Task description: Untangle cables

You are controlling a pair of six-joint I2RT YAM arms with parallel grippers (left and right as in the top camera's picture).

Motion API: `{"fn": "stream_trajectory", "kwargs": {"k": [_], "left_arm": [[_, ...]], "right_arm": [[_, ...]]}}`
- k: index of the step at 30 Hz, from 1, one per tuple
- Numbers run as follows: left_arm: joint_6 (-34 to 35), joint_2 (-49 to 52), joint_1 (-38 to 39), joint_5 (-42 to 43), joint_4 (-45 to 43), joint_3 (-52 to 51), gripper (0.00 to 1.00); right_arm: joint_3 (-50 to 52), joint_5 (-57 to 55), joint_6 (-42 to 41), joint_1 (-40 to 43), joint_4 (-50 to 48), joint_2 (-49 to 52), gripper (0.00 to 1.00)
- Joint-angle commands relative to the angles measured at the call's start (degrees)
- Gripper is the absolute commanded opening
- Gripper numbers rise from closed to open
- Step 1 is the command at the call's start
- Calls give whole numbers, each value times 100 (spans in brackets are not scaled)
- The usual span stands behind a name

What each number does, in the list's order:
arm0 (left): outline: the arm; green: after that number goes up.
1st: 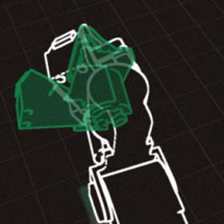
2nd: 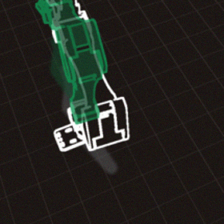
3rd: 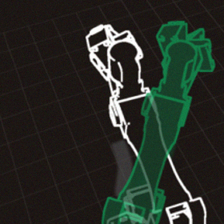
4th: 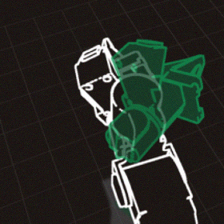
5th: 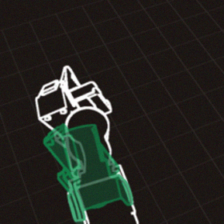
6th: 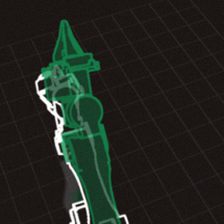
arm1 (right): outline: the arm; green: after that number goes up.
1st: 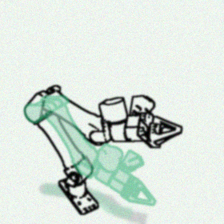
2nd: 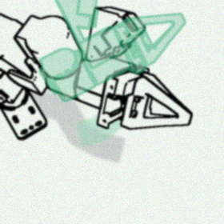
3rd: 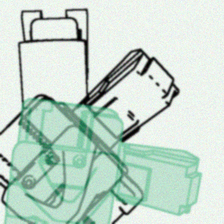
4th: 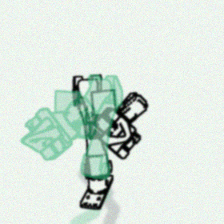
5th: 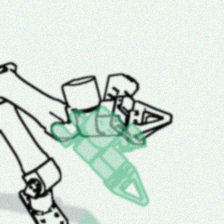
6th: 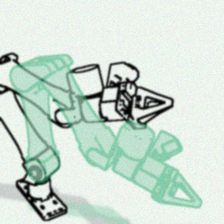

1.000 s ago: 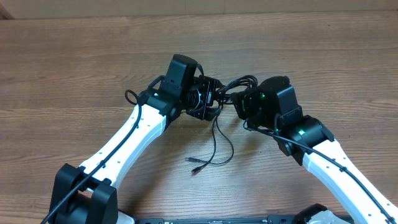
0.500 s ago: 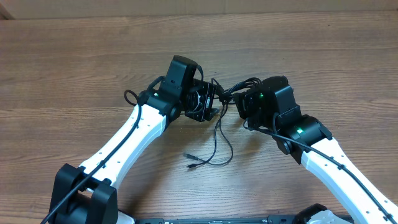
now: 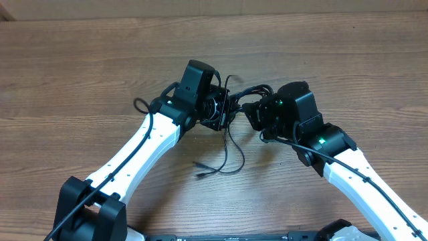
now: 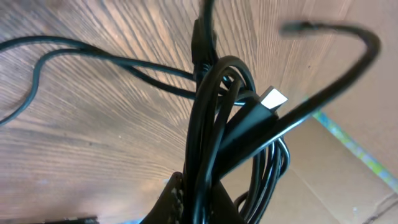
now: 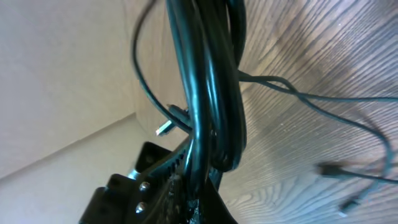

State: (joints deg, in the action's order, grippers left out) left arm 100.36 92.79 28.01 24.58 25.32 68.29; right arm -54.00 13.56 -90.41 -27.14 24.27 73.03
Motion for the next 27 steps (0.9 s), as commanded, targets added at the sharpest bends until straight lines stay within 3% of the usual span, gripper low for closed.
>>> {"fn": "stream_trajectory", "kwargs": {"k": [1, 6, 10, 14, 16, 20, 27], "left_arm": [[-1189, -131, -127, -479, 28, 96, 4], [-3436, -131, -334, -850, 0, 96, 4], [-5875, -133, -597, -776, 13, 96, 5], [-8249, -144, -874, 522, 57, 96, 4], [-9119, -144, -946, 1193, 146, 98, 5], [-9901, -144, -973, 1469, 444, 98, 4], [-10032, -144, -966, 1779, 682, 98, 4]], "right_arm": [[-109, 26, 979, -22, 83, -15, 5], [-109, 20, 1967, 35, 577, -15, 24], [-109, 118, 2745, 225, 907, -76, 26], [-111, 330, 3971, 439, 925, -328, 27], [-116, 328, 4741, 483, 907, -479, 28], [-116, 332, 6476, 474, 896, -741, 42], [-114, 791, 8192, 428, 903, -669, 41]]}}
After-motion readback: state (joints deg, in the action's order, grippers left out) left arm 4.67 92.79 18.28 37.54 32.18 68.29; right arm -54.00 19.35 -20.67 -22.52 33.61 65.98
